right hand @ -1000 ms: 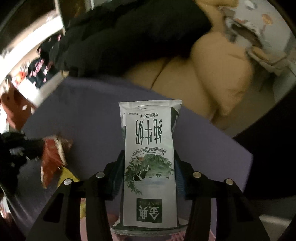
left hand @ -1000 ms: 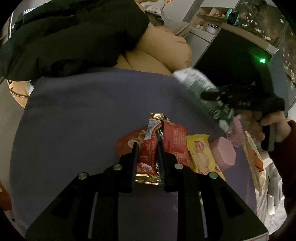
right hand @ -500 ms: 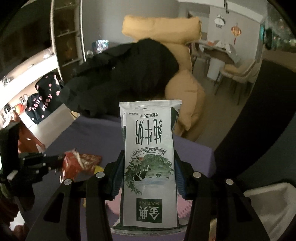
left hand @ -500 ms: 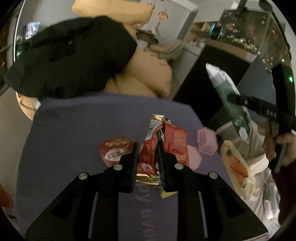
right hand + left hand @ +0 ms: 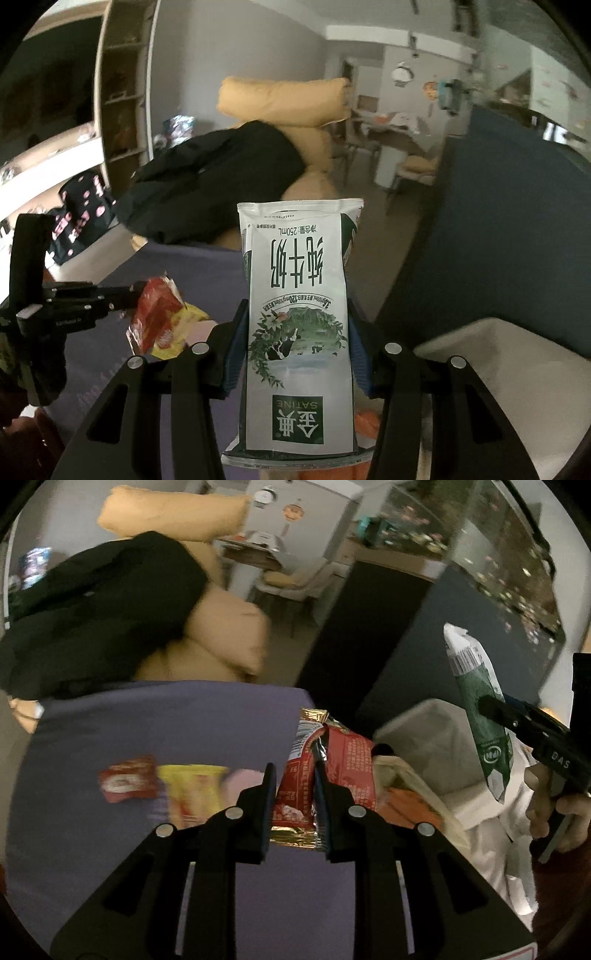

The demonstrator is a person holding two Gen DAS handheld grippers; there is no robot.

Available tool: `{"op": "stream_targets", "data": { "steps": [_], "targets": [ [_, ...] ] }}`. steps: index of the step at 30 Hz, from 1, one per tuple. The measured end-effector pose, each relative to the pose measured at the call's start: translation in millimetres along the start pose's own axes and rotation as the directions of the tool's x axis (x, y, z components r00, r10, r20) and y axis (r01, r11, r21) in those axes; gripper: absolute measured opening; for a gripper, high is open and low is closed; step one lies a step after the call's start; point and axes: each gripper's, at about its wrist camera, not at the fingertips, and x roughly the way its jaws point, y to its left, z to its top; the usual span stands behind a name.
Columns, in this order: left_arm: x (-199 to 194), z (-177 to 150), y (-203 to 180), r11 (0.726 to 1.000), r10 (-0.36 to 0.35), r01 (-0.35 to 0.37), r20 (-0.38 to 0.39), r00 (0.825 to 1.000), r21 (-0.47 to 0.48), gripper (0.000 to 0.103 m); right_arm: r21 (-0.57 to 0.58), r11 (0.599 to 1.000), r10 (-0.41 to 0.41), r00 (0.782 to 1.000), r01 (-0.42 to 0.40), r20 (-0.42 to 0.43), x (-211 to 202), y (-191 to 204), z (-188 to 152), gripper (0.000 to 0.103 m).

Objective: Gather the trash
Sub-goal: 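Carry the red packet and milk box to the trash bag and release them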

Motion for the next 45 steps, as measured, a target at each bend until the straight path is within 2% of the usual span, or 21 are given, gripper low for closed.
{"op": "stream_targets", "data": {
  "steps": [9,16,23,25,26,27,29,35,38,41,42,45],
  "targets": [
    [41.1,-9.6,-80.8,0.992,-0.112,0.116,-0.063,0.992,0.057,0.019,0.065,0.994,-0.096,0.994,0.092,0.059,-33.2,-58.5,-26.4,0.046],
    [78.1,-21.8,-102.1,0.984,-0.163,0.170,-0.137,0.977,0.044,0.019,0.111,0.988,-0.120,0.989,0.111,0.084,-36.4,-81.4,-39.1,0.046],
    [129.1,-39.8,-120.8,0.975,-0.212,0.221,-0.233,0.949,0.013,0.019,0.160,0.983,-0.105,0.992,0.092,0.070,-25.2,-93.6,-50.8,0.046],
    [140.1,-45.0,-124.7,0.971,-0.227,0.238,-0.250,0.941,0.011,0.023,0.155,0.984,-0.100,0.993,0.090,0.060,-21.7,-92.7,-55.8,0.046],
    [142.3,-47.1,-125.5,0.971,-0.226,0.237,-0.252,0.941,0.013,0.032,0.152,0.984,-0.098,0.994,0.089,0.055,-20.3,-92.3,-57.0,0.046],
    [143.7,-49.6,-126.5,0.972,-0.219,0.232,-0.250,0.943,0.023,0.037,0.147,0.985,-0.094,0.994,0.087,0.047,-17.5,-91.9,-59.3,0.046],
    [144.2,-51.3,-126.2,0.975,-0.201,0.218,-0.245,0.948,0.042,0.039,0.146,0.986,-0.088,0.996,0.082,0.034,-12.6,-91.5,-63.4,0.046],
    [138.7,-49.7,-112.2,0.983,-0.175,0.185,-0.239,0.955,0.017,0.043,0.179,0.982,-0.061,0.998,0.057,0.014,2.1,-91.3,-74.7,0.046],
    [128.2,-47.8,-103.4,0.984,-0.170,0.177,-0.228,0.959,0.008,0.043,0.187,0.982,-0.040,0.998,0.030,0.053,5.8,-84.1,-82.8,0.046],
    [113.3,-47.9,-94.4,0.987,-0.151,0.161,-0.211,0.966,0.031,0.044,0.151,0.988,-0.054,0.994,0.040,0.092,10.6,-69.7,-93.8,0.046],
    [104.6,-48.5,-89.0,0.987,-0.138,0.152,-0.202,0.970,0.051,0.044,0.142,0.989,-0.057,0.994,0.044,0.088,15.2,-64.2,-97.9,0.046],
    [88.2,-50.4,-74.5,0.990,-0.098,0.114,-0.179,0.979,0.081,0.044,0.151,0.988,-0.041,0.999,0.040,0.000,38.6,-54.2,-113.7,0.046]
  ]
}}
